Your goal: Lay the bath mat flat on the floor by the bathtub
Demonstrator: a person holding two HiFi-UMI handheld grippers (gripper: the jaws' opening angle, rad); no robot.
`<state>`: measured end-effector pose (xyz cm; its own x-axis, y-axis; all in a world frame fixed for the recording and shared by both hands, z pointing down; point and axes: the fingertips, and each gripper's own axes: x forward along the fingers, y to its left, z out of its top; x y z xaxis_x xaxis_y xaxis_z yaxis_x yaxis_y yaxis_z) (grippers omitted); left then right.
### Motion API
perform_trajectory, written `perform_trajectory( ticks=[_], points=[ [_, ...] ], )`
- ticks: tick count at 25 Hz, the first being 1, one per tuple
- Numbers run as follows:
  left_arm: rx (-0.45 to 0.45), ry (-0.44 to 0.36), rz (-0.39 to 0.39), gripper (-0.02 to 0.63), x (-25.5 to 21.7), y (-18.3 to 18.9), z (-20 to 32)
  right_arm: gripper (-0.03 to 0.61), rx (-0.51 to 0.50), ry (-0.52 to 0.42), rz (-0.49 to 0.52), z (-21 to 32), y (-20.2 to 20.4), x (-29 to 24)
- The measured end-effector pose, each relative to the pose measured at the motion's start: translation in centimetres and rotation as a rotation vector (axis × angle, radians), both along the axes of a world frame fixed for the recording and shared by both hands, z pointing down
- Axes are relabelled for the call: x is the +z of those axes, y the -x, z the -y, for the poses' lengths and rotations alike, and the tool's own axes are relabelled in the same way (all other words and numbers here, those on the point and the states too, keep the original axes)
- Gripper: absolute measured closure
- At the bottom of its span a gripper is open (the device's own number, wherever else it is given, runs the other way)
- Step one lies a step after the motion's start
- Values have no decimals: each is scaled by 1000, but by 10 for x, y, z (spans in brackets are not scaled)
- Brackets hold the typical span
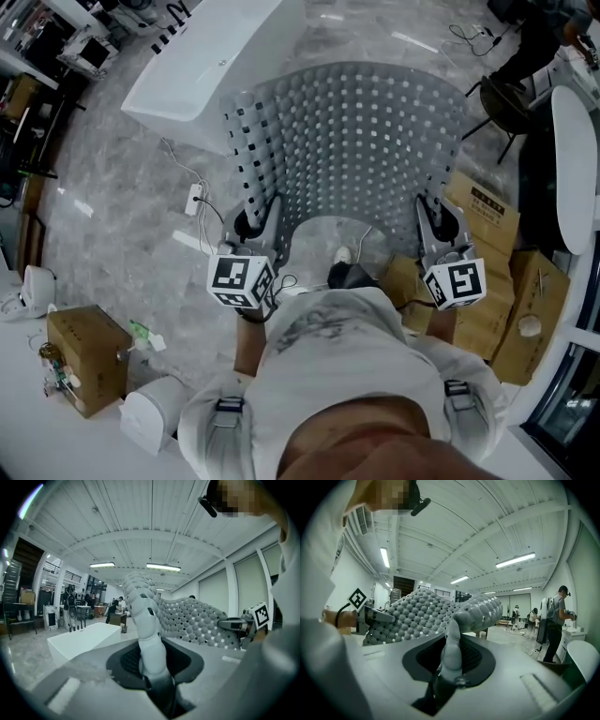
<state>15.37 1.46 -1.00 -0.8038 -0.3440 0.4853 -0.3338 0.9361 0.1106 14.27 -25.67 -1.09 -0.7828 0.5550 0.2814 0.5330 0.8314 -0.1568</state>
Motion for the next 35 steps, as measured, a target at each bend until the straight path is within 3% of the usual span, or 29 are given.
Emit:
perform_trajectory(
  ticks=[7,13,15,17,18,22,23,26,31,35],
  points=[
    [7,-18,-21,512,19,63,43,522,-11,4,2,34,62,11],
    [3,-3,-45,512,63,159,94,522,-7,34,-26,87,161,61],
    [8,-2,-44,512,65,165,97,522,-6,33,-27,89,166,62],
    [23,-10,-36,512,53,133,73,522,9,27,-20,65,130,48],
    [40,-26,-25,512,41,101,49,522,28,13,-10,41,93,32],
    [150,-154,58,512,-34,-85,-92,523,148,-115,69,-104,-118,-74],
    [160,-173,71,512,-48,-114,-116,523,158,-137,81,-128,-151,-94],
    [147,-182,71,512,-60,-121,-123,523,144,-154,79,-136,-159,-113],
    [165,-177,61,512,-23,-110,-108,523,146,-173,67,-124,-151,-77],
    [167,-194,69,512,-50,-96,-122,523,151,-205,78,-136,-138,-109]
  ],
)
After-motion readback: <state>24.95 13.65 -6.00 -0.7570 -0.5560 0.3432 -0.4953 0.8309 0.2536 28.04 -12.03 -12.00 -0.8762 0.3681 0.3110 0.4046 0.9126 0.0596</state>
